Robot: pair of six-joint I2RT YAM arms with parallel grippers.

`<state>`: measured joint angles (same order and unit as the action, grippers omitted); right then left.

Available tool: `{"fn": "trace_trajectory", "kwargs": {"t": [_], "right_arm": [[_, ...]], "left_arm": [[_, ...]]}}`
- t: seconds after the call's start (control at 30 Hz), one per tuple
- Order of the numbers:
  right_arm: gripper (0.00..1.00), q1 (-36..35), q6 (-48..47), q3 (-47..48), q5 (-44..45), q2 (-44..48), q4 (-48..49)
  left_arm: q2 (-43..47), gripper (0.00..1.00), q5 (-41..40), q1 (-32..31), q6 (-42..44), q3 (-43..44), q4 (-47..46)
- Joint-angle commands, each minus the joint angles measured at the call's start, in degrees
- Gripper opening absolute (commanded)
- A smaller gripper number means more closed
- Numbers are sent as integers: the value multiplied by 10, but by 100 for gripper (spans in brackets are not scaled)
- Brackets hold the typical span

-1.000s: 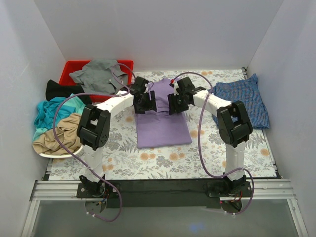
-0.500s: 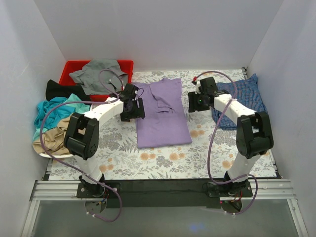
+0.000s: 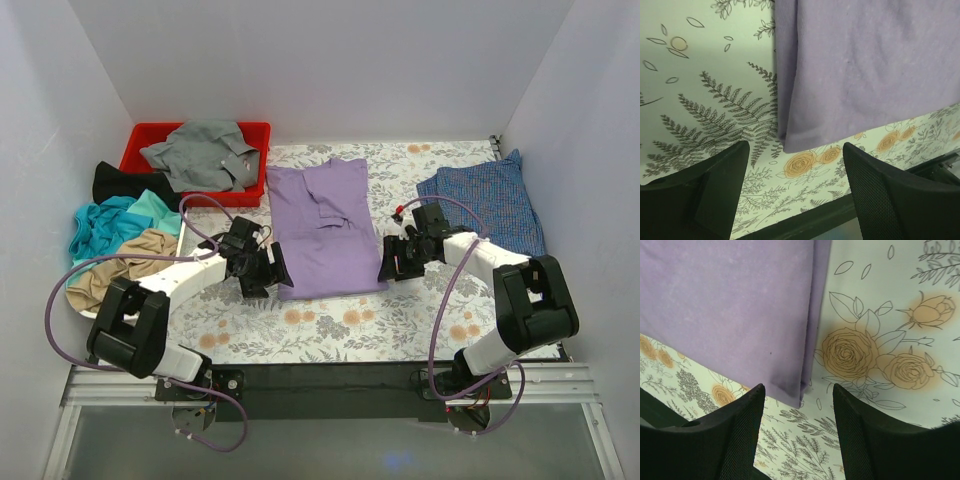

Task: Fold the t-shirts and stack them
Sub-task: Fold the tshirt

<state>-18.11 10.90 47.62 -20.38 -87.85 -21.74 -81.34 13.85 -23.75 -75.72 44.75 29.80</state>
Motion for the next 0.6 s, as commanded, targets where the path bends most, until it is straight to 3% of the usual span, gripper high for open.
{"fn": "trace_trajectory", "kwargs": {"t": [0.0,0.33,0.43,0.57], "right_arm": [[63,1,24,-17,-40,19,41],[63,0,43,-37,-67,-8,68],[62,-1,49,-37,-70,-23,74],[58,0,59,-35,-89,-43,80]], "left_arm": [[10,75,50,-2,-21,-28,-58],[-34,71,93,-2,-40,-68,-153],[-49,64,109,-2,-43,-71,-169],[-55,47,110,-3,-48,-86,-188]]}}
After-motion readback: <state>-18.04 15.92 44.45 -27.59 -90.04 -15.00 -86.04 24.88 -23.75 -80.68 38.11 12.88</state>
